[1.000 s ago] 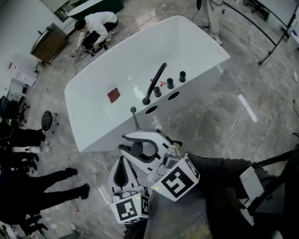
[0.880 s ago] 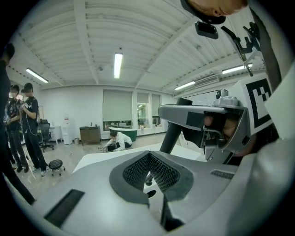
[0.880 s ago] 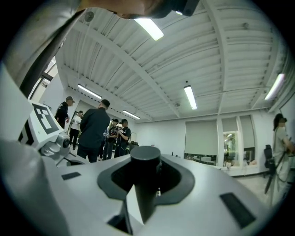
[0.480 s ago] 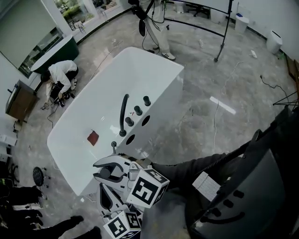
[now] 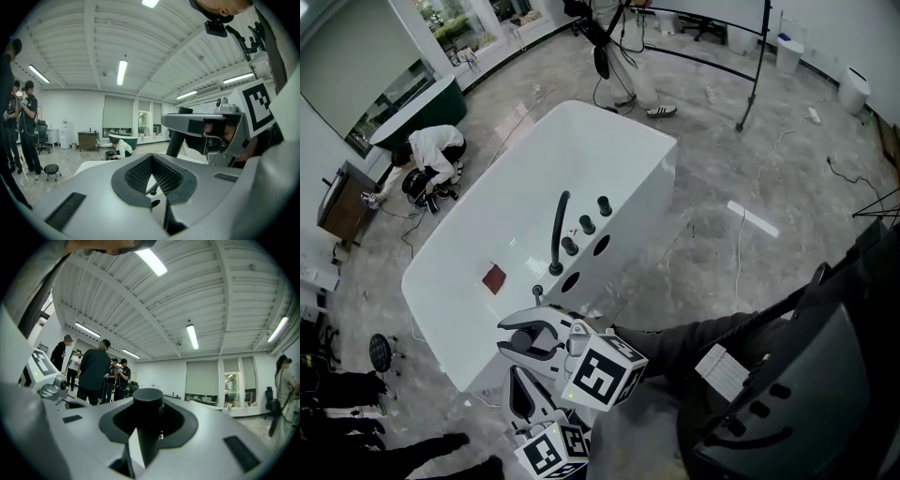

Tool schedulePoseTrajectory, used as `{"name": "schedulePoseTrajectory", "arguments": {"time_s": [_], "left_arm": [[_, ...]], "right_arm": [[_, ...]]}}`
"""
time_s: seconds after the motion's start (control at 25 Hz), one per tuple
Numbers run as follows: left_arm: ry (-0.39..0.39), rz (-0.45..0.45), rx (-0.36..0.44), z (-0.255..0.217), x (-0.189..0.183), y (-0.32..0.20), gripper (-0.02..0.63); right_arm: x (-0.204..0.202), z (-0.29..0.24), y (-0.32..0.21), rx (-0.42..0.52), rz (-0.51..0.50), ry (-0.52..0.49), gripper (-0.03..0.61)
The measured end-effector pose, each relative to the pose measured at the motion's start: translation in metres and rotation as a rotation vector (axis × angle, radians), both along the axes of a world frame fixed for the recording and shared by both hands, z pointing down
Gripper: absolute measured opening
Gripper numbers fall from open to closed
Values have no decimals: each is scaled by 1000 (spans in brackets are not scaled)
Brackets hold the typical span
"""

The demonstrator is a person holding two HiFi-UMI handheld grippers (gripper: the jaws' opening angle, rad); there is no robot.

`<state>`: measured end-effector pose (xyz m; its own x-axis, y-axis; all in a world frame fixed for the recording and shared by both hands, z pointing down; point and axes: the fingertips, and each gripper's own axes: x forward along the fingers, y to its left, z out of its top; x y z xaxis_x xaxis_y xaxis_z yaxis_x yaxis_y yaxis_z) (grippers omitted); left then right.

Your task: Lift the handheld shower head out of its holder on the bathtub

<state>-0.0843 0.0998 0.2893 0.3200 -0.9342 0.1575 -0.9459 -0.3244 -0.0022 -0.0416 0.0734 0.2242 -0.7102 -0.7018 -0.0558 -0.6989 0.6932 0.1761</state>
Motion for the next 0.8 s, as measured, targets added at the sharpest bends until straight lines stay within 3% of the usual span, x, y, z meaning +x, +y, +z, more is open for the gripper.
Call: {"name": "schedulePoseTrajectory", "arguments": {"time_s": [0.28,0.48,0.8], "left_arm": [[-14,32,-11,-18,-5,15,3],[-28,5,-7,-11,-11,13,3],[-27,-18,-15,-7,-1,-1,3]], "right_arm": [[-4,-23,12,70,0,47,104],[-8,-9,6,-52,6,-75,104],[4,6,-7,-64,-19,-29,104]]}}
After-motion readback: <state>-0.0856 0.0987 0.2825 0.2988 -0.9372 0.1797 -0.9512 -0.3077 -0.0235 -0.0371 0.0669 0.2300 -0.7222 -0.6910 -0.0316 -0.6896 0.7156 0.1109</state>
